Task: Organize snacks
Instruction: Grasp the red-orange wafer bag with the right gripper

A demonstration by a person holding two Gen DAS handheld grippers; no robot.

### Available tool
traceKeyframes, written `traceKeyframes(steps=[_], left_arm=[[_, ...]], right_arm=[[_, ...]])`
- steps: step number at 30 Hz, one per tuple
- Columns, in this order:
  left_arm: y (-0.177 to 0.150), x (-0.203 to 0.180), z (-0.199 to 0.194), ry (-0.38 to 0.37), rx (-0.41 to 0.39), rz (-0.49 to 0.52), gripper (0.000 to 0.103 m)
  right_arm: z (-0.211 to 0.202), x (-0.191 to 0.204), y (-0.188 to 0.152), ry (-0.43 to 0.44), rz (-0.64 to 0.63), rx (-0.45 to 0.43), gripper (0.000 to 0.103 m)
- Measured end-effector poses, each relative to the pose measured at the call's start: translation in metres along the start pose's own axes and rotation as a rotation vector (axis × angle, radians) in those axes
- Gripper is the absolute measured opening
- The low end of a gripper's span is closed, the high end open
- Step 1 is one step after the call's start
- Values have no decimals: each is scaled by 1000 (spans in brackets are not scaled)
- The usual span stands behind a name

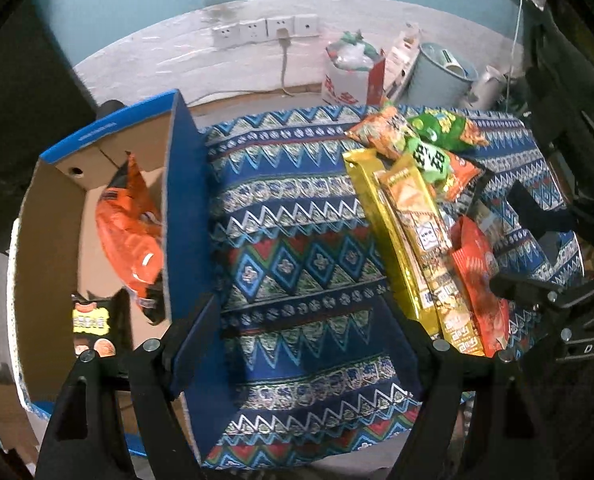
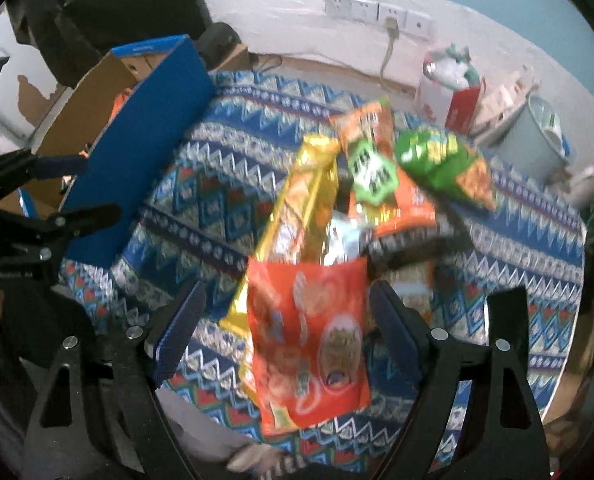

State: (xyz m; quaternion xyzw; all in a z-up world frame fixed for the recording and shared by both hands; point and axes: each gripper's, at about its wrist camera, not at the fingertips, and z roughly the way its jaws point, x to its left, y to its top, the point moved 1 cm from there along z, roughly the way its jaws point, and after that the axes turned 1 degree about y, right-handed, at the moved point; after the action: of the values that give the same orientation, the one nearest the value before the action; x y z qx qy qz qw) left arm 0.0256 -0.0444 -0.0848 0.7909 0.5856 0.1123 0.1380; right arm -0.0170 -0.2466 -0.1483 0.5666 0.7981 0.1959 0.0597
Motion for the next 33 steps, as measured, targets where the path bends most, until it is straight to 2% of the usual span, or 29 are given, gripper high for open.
traceKeyframes(steps=[9,18,23,26,28,31,33], left_arm=[[-6,-16,16,-22,40,-8,80],[-15,-36,32,14,71,75,80],[-19,-34,40,19,93,73,80],[-19,-33,41,17,95,67,80],[-19,-32,41,20,90,67,80],[-19,-33,41,18,86,65,80],[-18,-34,41,19,86,62,80]], right_arm=[[29,-19,-31,24,51,65,84],[57,-27,-37,54,60,137,84],[69,-34,-39,81,90,162,82],[65,-38,-40,112,103,161,63],[61,-40,-40,145,114,153,44],[55,-42,-40,159,117,143,31],[51,-43,-40,161,118,138,27]])
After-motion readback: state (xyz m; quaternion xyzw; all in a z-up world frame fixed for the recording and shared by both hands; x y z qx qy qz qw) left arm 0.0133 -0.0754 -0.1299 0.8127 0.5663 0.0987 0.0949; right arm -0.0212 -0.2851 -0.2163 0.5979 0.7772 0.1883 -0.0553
